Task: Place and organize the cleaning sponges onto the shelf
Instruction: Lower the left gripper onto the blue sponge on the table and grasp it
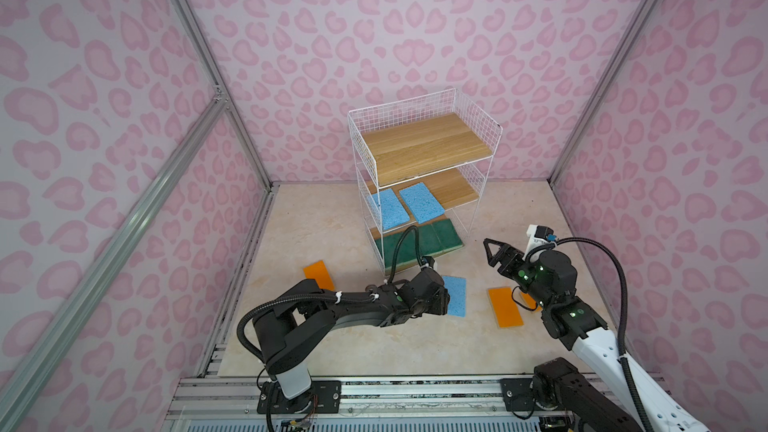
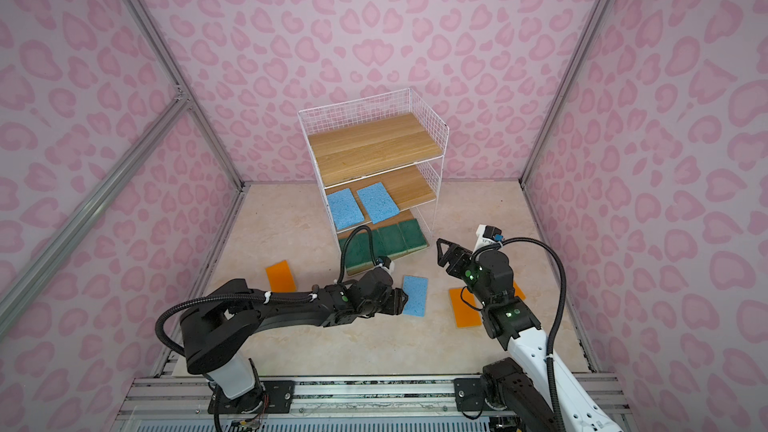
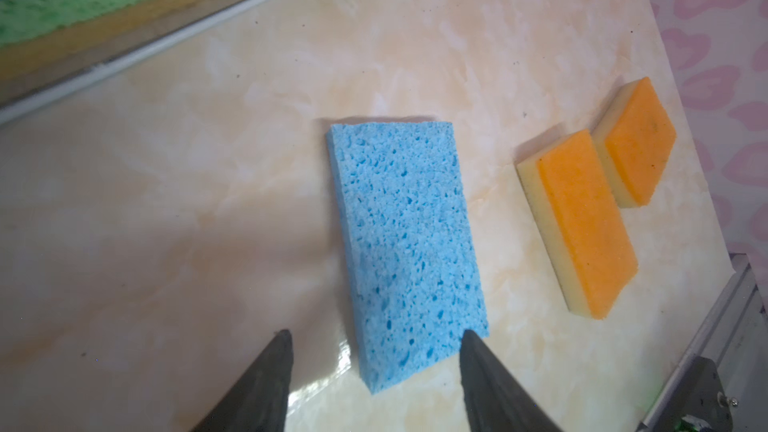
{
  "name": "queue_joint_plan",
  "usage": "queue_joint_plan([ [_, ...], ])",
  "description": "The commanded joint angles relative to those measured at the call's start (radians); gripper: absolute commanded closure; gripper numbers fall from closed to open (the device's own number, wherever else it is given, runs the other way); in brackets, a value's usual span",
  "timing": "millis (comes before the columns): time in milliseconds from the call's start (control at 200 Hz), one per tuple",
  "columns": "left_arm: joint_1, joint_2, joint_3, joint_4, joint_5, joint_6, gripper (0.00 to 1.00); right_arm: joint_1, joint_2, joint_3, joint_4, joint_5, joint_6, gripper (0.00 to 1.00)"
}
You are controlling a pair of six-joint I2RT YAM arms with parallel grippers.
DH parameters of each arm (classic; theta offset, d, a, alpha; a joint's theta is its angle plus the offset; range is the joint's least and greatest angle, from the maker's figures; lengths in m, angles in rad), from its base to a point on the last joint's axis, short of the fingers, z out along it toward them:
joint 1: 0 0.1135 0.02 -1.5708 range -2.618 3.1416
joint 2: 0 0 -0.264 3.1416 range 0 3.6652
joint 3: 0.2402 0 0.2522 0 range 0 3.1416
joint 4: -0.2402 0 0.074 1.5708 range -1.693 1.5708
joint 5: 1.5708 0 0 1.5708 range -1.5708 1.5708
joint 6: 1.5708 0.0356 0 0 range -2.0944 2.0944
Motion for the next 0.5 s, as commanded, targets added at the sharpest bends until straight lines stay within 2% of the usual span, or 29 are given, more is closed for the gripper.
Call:
queue_joint_plan([
  [0, -0.001, 0.037, 0.032, 0.035, 0.017, -0.014, 0.37, -0.02, -0.009, -0.017, -0.009, -0.051, 0.001, 0.14],
  [215, -0.005, 0.093, 0.058, 0.039, 0.023, -0.031, 0.44, -0.041, -0.036, -0.024, -0.022, -0.062, -0.001, 0.14],
  [330, -0.006, 0.112, 0.058, 0.055, 0.03, -0.045, 0.51, -0.042, -0.03, -0.03, -0.017, -0.067, 0.002, 0.14],
  [445, -0.008, 0.123, 0.056, 0.067, 0.035, -0.055, 0.62, -0.042, -0.025, -0.032, -0.012, -0.076, 0.008, 0.14],
  [495, -0.008, 0.121, 0.055, 0.069, 0.035, -0.06, 0.75, -0.042, -0.028, -0.034, -0.013, -0.079, 0.005, 0.14],
])
